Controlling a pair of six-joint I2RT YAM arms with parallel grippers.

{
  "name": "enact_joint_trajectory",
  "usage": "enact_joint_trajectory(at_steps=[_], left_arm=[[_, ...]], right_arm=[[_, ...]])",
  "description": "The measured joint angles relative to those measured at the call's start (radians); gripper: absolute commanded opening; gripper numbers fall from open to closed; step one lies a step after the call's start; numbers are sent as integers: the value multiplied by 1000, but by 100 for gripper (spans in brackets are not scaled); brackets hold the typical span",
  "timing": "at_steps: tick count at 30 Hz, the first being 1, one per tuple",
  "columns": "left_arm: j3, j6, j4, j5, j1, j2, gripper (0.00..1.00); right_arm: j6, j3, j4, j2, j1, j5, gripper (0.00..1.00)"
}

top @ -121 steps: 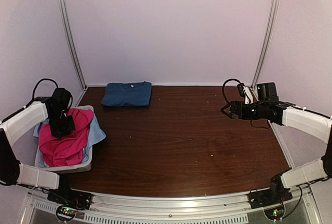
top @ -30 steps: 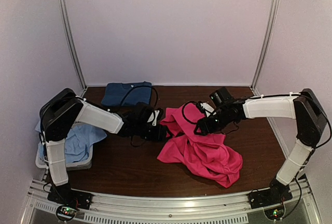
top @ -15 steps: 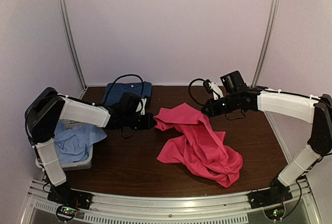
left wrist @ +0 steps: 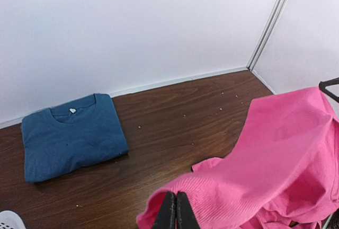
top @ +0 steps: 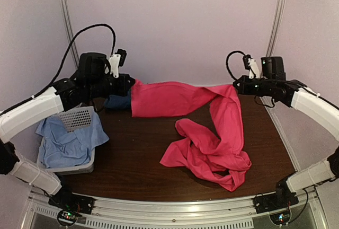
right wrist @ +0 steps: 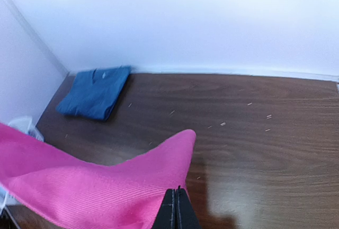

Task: Fold and stack the mixed laundry pile
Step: Flatten out the crumpled trousers at the center of the board.

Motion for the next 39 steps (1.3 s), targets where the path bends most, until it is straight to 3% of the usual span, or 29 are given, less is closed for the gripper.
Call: enact_joint_trajectory(at_steps=[3, 7, 12, 13, 16, 24, 31, 33, 35, 39], left_arm=[[44, 40, -44, 8, 3, -24, 0], [80, 76, -31, 109, 0, -1, 0], [180, 97, 14, 223, -19, 203, 67], [206, 97, 32, 233, -23, 261, 76], [211, 89, 72, 262, -29, 404, 83], [282, 86, 91, 340, -43, 763, 84], [400, 68, 156, 441, -99, 964, 76], [393, 66, 173, 462, -124, 964, 69], [353, 66, 211, 489, -148, 951, 55], [156, 77, 303, 555, -210, 857, 33]], right_arm=[[9, -25, 6, -95, -109, 19, 0], [11, -49, 1, -112, -140, 52, 0], [40, -150, -25, -144, -245, 124, 0], [47, -171, -35, -161, -278, 146, 0], [68, -223, -64, -225, -367, 213, 0], [101, -313, -64, -329, -449, 301, 0], [114, -333, -50, -318, -449, 246, 0], [114, -332, -47, -311, -449, 234, 0], [114, -328, -45, -298, -449, 219, 0], [113, -315, -25, -252, -449, 183, 0]])
